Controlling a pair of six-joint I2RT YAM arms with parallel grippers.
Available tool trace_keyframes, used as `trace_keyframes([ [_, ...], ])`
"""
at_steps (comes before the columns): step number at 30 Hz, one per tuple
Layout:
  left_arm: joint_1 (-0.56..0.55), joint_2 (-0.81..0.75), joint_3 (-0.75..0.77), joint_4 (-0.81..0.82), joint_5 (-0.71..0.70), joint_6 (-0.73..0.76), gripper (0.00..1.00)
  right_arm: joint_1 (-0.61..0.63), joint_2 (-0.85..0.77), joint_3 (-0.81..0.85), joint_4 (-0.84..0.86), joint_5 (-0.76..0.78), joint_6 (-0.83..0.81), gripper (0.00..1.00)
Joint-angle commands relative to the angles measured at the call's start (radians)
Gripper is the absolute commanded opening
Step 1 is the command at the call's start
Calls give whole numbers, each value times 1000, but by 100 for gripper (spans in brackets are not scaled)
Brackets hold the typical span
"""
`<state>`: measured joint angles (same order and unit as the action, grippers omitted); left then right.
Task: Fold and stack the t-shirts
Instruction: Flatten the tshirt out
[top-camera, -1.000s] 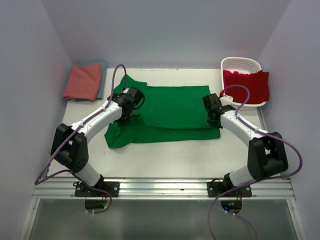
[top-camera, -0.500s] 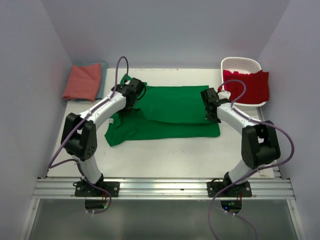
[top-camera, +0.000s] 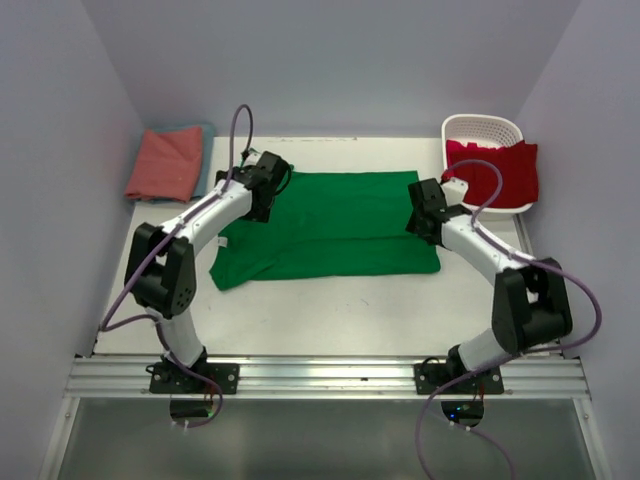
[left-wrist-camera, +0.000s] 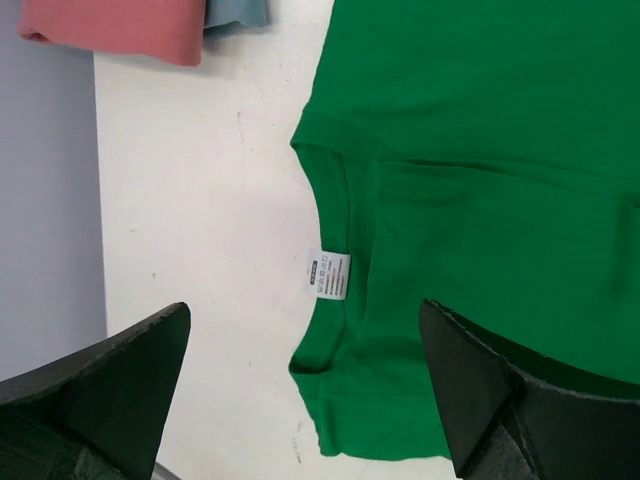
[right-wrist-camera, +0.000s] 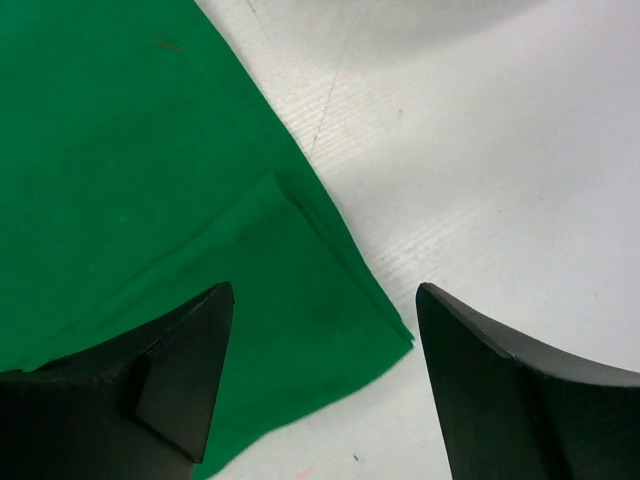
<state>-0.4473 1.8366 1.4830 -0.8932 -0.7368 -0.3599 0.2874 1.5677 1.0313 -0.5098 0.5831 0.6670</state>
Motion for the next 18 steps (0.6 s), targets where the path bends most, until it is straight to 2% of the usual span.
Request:
trace_keyframes([
  [1, 5, -183, -85, 72, 35, -71, 100, -2, -179, -69, 65, 0, -43, 78],
  [4, 2, -304, -235, 152, 178, -74, 100, -1, -244, -121, 56, -52, -61, 74],
  [5, 2, -347, -268, 167, 235, -82, 100, -2, -248, -131, 57, -74, -67, 68],
  [6, 2, -364, -300, 204, 275, -91, 94, -1, -253, -142, 60, -95, -73, 58],
  [7, 2, -376, -364, 230, 308, -94, 88, -1, -252, -158, 63, -136, -73, 20],
  [8, 2, -388, -392, 252, 373, -102, 81, -2, -247, -165, 66, -150, -67, 0],
  [9, 4, -387, -414, 290, 402, -112, 63, -2, -242, -169, 74, -172, -63, 0],
  [11, 4, -363, -464, 319, 465, -132, 46, -1, -207, -177, 85, -231, -61, 0],
  [12, 4, -350, -474, 344, 476, -146, 30, -2, -192, -177, 94, -253, -60, 0],
  [15, 4, -317, -500, 385, 497, -165, 17, -1, -126, -177, 117, -302, -63, 0],
  [18, 4, -313, -515, 407, 485, -174, 15, 1, -71, -188, 145, -327, -61, 0],
])
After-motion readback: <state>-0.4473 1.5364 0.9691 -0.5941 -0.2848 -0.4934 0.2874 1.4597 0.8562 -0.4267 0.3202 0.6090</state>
